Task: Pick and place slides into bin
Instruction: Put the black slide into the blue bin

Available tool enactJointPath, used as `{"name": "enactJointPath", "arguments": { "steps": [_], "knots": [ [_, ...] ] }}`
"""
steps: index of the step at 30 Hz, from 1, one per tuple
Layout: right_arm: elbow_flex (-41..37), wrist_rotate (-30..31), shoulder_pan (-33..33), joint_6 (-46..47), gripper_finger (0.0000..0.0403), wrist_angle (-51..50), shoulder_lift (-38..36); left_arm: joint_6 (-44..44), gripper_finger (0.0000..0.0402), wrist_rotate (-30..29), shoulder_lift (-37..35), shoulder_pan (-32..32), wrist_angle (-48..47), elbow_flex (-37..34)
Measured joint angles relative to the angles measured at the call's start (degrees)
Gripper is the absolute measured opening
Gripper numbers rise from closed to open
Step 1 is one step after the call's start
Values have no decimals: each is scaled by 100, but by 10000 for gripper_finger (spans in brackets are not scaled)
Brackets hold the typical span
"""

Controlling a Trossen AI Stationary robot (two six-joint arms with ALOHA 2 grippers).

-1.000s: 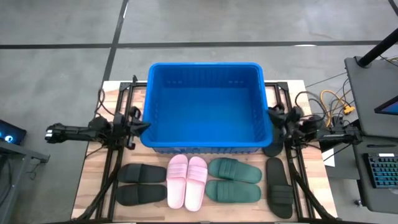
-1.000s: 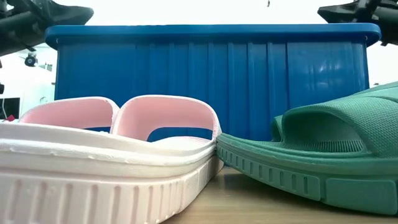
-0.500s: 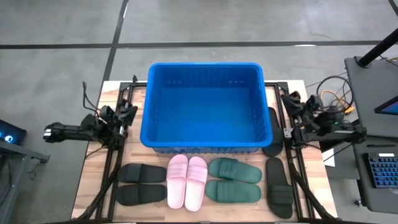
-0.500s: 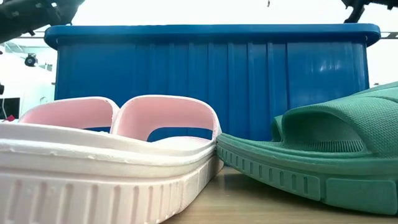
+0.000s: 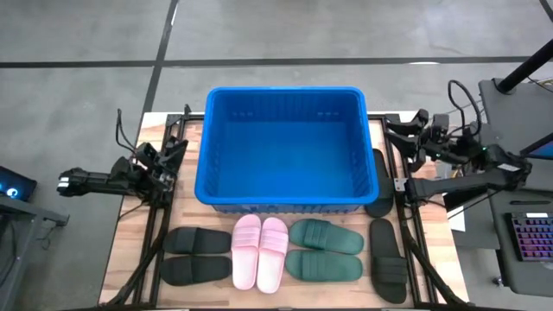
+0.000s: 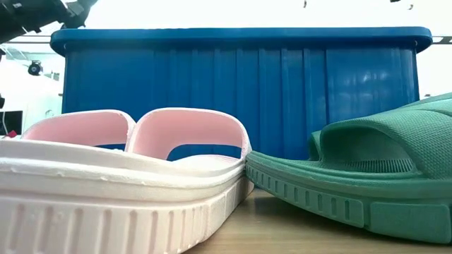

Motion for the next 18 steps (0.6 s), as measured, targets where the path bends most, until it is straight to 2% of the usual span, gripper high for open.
{"name": "enactJointPath", "arguments": {
  "steps": [6, 10, 14, 18],
  "knots": [
    [774, -385, 2, -58, 156, -271, 496, -32, 132, -50, 105, 0, 2, -40],
    [1257, -546, 2, 34, 152, -1095, 795, -202, 132, -51, 248, 0, 10, -34],
    [1691, -546, 2, 542, 148, -2012, 1054, -308, 132, -52, 377, 0, 11, -33],
    [1975, -696, 2, 878, 145, -2502, 1247, -452, 132, -54, 443, 2, 11, -35]
  ]
}}
